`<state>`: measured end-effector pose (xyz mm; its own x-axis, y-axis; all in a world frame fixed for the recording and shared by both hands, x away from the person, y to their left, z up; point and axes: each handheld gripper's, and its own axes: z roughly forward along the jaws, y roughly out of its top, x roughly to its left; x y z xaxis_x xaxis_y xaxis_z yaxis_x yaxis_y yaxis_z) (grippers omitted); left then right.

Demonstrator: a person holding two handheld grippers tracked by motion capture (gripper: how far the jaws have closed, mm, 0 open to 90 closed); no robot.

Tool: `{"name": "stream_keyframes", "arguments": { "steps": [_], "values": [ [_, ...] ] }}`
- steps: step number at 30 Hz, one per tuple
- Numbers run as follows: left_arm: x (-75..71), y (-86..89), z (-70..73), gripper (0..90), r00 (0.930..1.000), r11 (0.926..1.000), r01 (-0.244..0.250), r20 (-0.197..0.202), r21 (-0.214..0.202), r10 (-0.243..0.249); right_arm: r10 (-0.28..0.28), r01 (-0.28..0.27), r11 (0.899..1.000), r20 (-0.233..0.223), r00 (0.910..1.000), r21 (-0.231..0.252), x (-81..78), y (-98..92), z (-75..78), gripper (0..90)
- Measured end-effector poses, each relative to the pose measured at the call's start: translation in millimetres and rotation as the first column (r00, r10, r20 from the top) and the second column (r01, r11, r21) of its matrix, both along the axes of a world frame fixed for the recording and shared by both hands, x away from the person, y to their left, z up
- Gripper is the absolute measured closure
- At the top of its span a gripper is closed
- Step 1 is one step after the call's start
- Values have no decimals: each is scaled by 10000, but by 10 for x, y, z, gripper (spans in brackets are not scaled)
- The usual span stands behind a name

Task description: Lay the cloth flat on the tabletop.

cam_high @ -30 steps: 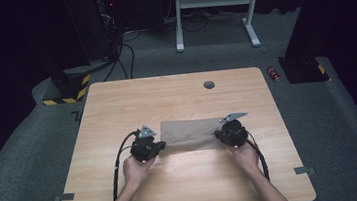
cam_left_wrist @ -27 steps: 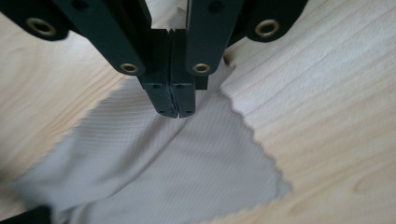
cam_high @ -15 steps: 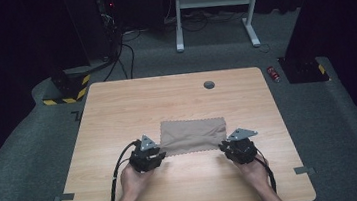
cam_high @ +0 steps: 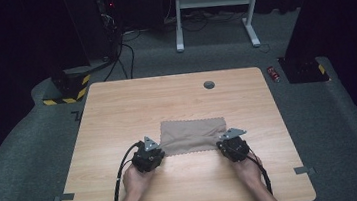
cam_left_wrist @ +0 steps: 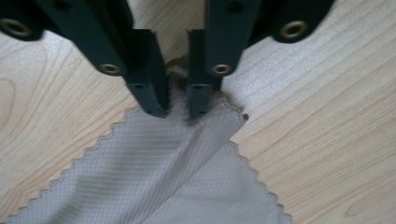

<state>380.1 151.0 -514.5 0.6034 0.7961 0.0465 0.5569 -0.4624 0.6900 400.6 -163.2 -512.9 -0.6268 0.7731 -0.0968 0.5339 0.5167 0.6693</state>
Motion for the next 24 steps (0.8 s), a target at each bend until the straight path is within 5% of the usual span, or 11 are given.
{"name": "stream_keyframes", "arguments": {
  "steps": [3,8,14,24],
  "values": [
    [-48,-19,16,885,9996,9992,274,109,292,-278,130,-128,9997,63,9999,-211,-43,22,9,898],
    [-182,38,151,891,9981,9980,610,100,-143,-609,360,-360,9992,49,9993,171,-147,-21,114,897],
    [-332,96,216,889,9902,9889,1133,-713,-961,-1204,793,-788,9965,-163,9967,278,-376,-79,182,897],
    [-661,93,165,889,9770,9832,1623,-1263,-840,-1720,1124,-1097,9929,-607,9918,467,-768,-175,104,897]
  ]
}}
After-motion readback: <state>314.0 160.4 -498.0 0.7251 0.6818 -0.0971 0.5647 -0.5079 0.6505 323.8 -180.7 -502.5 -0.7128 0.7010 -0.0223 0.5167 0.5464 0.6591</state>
